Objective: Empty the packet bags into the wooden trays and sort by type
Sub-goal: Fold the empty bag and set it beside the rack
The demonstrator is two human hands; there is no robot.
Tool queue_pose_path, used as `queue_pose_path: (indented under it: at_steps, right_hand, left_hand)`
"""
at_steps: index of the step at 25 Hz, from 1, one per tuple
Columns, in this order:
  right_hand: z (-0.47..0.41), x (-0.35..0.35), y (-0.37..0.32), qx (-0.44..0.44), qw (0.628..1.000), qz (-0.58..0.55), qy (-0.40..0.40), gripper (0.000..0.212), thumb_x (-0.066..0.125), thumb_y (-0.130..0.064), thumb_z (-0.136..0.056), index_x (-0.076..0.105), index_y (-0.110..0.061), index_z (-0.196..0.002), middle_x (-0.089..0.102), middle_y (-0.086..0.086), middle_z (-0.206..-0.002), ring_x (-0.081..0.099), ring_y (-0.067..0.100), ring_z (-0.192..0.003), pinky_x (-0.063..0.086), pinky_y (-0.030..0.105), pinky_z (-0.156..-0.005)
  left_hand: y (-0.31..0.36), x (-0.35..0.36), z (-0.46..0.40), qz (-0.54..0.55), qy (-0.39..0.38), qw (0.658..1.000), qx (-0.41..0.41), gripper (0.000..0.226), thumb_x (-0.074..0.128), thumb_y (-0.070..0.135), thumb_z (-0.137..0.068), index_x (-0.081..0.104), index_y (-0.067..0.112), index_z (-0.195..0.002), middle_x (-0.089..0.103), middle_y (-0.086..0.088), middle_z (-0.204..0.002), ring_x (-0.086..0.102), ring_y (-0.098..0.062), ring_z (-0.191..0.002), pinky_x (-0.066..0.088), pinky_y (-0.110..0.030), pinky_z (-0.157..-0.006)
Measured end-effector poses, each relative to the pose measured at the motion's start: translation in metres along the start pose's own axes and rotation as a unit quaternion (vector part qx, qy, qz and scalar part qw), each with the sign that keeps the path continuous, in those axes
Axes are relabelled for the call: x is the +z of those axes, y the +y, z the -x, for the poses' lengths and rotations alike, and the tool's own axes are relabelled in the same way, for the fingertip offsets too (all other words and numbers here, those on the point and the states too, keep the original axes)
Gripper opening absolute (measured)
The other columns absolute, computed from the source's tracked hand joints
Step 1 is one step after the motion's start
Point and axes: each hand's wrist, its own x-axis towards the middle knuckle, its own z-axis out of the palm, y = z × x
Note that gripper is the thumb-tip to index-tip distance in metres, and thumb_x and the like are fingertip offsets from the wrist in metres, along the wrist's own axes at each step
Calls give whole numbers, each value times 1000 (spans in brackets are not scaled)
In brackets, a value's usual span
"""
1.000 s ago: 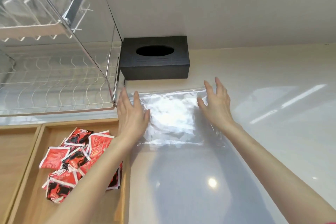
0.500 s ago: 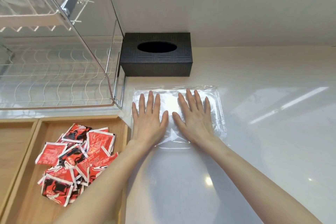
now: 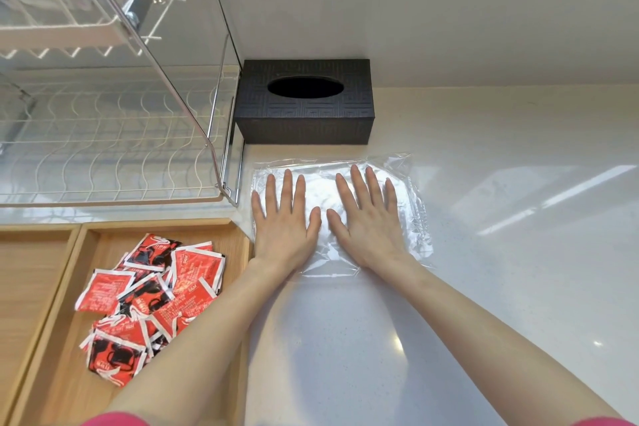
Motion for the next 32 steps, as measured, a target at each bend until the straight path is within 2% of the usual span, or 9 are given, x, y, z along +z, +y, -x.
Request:
queue_pose_path:
  at_steps: [2, 4, 8, 11, 14, 18, 22, 27, 32]
  right_hand:
    - [0, -2, 0, 0, 1000, -1, -14, 74, 0, -56, -78, 5, -25, -145, 1, 2, -157, -9, 21, -144, -20, 39, -108]
    - [0, -6, 0, 6, 999, -14, -32, 73, 3, -57, -79, 4, -26, -145, -2, 2, -157, -11, 19, -144, -19, 39, -109]
    - [3, -26, -5, -4, 998, -54, -20, 63, 37, -42, -90, 12, -21, -144, 3, 2, -157, -8, 17, -144, -14, 39, -113]
    - [8, -44, -14, -21, 998, -54, 2, 63, 41, -38, -90, 13, -21, -144, 5, 2, -157, -4, 16, -144, -12, 38, -114]
    - [18, -63, -25, -27, 999, -39, 7, 64, 40, -39, -90, 12, -21, -144, 6, 2, -157, -3, 18, -144, -10, 40, -114]
    - [38, -97, -45, -43, 999, -6, 27, 65, 38, -43, -91, 8, -22, -145, 1, 1, -157, -7, 17, -144, -10, 42, -114]
    - [56, -132, -75, -61, 996, 0, 69, 67, 38, -45, -90, 7, -24, -145, 0, 0, -157, -9, 16, -144, -13, 41, -114]
    - [69, -161, -116, -80, 989, 20, 122, 68, 40, -47, -89, 8, -24, -145, 4, 1, -157, -5, 18, -144, -7, 43, -115]
    - [67, -188, -166, -85, 983, 18, 162, 67, 41, -45, -89, 11, -24, -144, 7, 1, -157, -2, 18, -144, -3, 42, -116]
  left_hand:
    - [0, -2, 0, 0, -14, 1000, -2, 73, -3, 52, -78, -3, 20, -144, -6, -3, -156, -14, -25, -142, -13, -47, -112]
    - [0, -8, -2, 12, -34, 999, -5, 66, 11, 50, -87, 1, 20, -144, -5, -3, -156, -14, -25, -142, -11, -48, -112]
    - [0, -33, -5, 60, -20, 998, 3, 60, 34, 41, -90, 17, 17, -143, 11, -3, -156, -2, -24, -143, -10, -47, -113]
    - [2, -52, 5, 66, 10, 998, 15, 60, 33, 42, -90, 18, 17, -142, 16, -4, -155, 3, -24, -143, -7, -45, -114]
    - [1, -72, 22, 50, 40, 998, 28, 69, 22, 47, -81, 18, 17, -142, 18, -7, -154, 5, -26, -143, -5, -46, -114]
    - [-7, -105, 49, 23, 85, 995, 49, 62, 30, 44, -89, 14, 18, -143, 10, -8, -155, 0, -26, -143, -6, -46, -114]
    - [-21, -141, 77, 4, 135, 989, 67, 63, 28, 46, -89, 11, 18, -144, 8, -8, -156, -3, -26, -143, -7, -47, -114]
    - [-50, -184, 103, -11, 185, 980, 72, 67, 22, 48, -85, 12, 18, -144, 11, -8, -155, 1, -27, -143, -6, -48, -114]
    - [-92, -234, 114, -1, 227, 970, 83, 63, 32, 44, -90, 11, 19, -144, 9, -7, -156, 1, -24, -143, -3, -46, -115]
